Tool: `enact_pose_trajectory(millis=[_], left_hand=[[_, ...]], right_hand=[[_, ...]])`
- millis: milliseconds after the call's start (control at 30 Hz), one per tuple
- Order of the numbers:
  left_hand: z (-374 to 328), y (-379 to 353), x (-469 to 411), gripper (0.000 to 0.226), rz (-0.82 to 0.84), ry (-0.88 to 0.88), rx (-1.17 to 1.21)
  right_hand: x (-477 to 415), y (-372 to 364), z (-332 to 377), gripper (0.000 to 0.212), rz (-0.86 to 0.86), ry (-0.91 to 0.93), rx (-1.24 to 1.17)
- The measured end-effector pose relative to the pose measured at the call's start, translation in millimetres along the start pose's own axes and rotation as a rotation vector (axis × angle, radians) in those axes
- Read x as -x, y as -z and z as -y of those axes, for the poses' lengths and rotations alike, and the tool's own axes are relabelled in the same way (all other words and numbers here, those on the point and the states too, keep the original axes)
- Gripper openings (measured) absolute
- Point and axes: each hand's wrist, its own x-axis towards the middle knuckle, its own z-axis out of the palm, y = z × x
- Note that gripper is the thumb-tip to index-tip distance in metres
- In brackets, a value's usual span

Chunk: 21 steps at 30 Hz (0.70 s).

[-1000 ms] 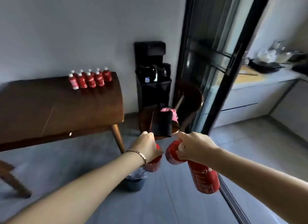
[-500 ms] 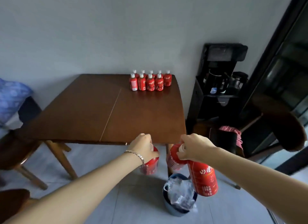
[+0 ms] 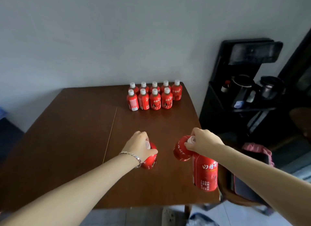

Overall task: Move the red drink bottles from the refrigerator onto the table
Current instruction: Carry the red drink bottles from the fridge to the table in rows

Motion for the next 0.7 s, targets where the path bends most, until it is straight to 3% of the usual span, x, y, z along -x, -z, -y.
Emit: enact_pose_trajectory(millis=[400, 700], left_hand=[[2.4, 29.0, -214.5, 0.031, 0.053, 0.050, 0.011], [35.2, 3.5, -299.5, 0.028, 0.110, 0.014, 0.021]], right_hand=[[-271.9, 43.6, -1.5, 0.040, -0.077, -0.134, -0.004], [-378.0, 33.7, 1.7, 0.041, 0.051, -0.167, 0.060]])
